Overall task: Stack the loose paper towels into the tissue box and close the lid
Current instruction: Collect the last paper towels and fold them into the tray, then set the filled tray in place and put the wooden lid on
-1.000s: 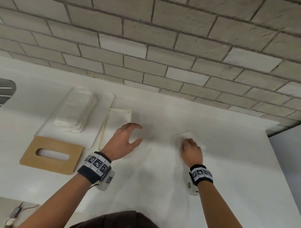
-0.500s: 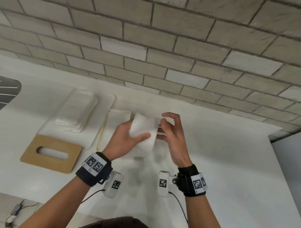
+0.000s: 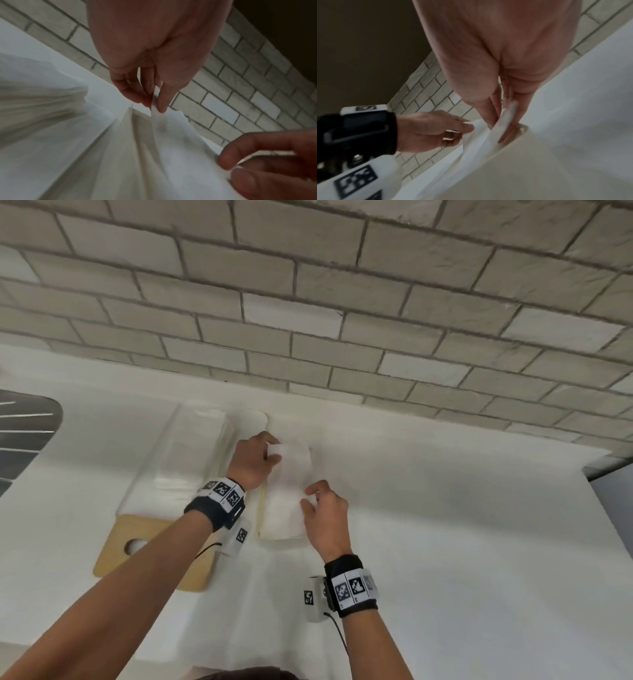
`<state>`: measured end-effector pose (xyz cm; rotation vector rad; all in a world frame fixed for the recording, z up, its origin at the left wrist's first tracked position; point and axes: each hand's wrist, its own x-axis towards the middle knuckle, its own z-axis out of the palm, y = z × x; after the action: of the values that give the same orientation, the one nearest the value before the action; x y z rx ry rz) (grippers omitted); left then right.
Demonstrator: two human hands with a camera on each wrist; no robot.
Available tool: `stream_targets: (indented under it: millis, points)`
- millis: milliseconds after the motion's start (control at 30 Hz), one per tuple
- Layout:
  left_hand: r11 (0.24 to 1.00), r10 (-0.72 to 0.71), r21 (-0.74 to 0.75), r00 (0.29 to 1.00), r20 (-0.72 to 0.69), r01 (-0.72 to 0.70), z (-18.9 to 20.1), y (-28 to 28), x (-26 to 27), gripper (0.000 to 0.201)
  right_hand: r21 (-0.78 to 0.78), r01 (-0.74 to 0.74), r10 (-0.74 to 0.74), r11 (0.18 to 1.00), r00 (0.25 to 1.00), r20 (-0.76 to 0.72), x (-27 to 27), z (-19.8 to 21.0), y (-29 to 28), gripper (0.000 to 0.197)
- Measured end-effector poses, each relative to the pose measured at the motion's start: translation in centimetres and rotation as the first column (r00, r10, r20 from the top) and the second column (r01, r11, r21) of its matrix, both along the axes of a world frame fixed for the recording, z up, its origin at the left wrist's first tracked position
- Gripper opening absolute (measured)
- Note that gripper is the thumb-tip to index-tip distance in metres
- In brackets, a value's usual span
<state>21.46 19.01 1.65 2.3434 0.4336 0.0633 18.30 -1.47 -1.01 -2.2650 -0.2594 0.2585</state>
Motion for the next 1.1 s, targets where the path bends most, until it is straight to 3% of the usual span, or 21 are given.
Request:
stream_targets:
  millis: [100, 233, 333, 400, 467, 533, 600, 667, 767, 900, 967, 1033, 1100]
  points:
    - [0.993, -0.105, 0.053, 0.993, -0.053, 0.107, -0.8, 1.0, 1.0, 0.027, -0.038, 0.026, -0.027, 0.999, 0.999, -0.024, -0.8, -0.4, 1.2, 0.016]
    - [0.971, -0.224, 0.093, 0.975, 0.007, 0.223, -1.2, 1.3, 0.9, 0.035, -0.132, 0.036, -0.035, 0.991, 0.999, 0.011, -2.1, 1.4, 1.5, 0.022]
    - [0.924, -0.276, 0.287, 0.96, 0.044, 0.252, -0.5, 1.4, 0.5, 0.033, -0.296, 0.057, 0.001, 0.954, 0.981, 0.192, -3.3, 3.6, 1.2, 0.021]
    - [0.863, -0.373, 0.362, 0.928, -0.012, 0.352, 0.2, 1.2, 0.3, 0.033, -0.354, 0.023, 0.087, 0.935, 0.953, 0.292, -3.7, 4.3, 1.3, 0.018]
    - [0.768, -0.478, 0.368, 0.851, -0.216, 0.525, 0.6, 0.5, 0.6, 0.05, -0.401, -0.127, 0.241, 0.907, 0.938, 0.249, -3.4, 3.9, 1.7, 0.024]
    - [0.638, -0.544, 0.337, 0.714, -0.44, 0.693, 0.9, -0.2, 1.0, 0.07, -0.469, -0.31, 0.387, 0.827, 0.919, 0.075, -3.0, 3.1, 2.2, 0.037]
    - [0.512, -0.571, 0.342, 0.61, -0.55, 0.788, 0.8, -0.6, 2.0, 0.081, -0.533, -0.381, 0.44, 0.755, 0.898, -0.017, -2.3, 2.5, 2.5, 0.047]
    - [0.423, -0.617, 0.337, 0.54, -0.572, 0.841, 1.2, -1.0, 3.1, 0.085, -0.551, -0.406, 0.463, 0.729, 0.885, -0.04, -1.7, 2.1, 2.7, 0.056]
    - [0.334, -0.676, 0.338, 0.474, -0.565, 0.88, 1.6, -1.1, 4.4, 0.074, -0.543, -0.462, 0.506, 0.701, 0.859, -0.077, -1.3, 1.8, 3.2, 0.058]
    - [0.303, -0.697, 0.319, 0.437, -0.568, 0.898, 1.4, -1.0, 5.5, 0.04, -0.544, -0.485, 0.524, 0.684, 0.846, -0.097, -1.1, 1.3, 3.6, 0.053]
    - [0.253, -0.748, 0.312, 0.39, -0.537, 0.916, 1.6, -0.8, 5.7, 0.039, -0.539, -0.493, 0.527, 0.683, 0.843, -0.104, -1.1, 1.2, 3.8, 0.055]
    - [0.276, -0.768, 0.281, 0.386, -0.511, 0.919, 1.2, -0.7, 5.8, 0.034, -0.499, -0.502, 0.524, 0.706, 0.845, -0.108, -1.2, 1.3, 4.2, 0.05]
    - [0.23, -0.791, 0.304, 0.36, -0.494, 0.924, 1.1, -0.8, 6.0, 0.035, -0.457, -0.51, 0.521, 0.728, 0.846, -0.113, -1.0, 1.4, 4.6, 0.046]
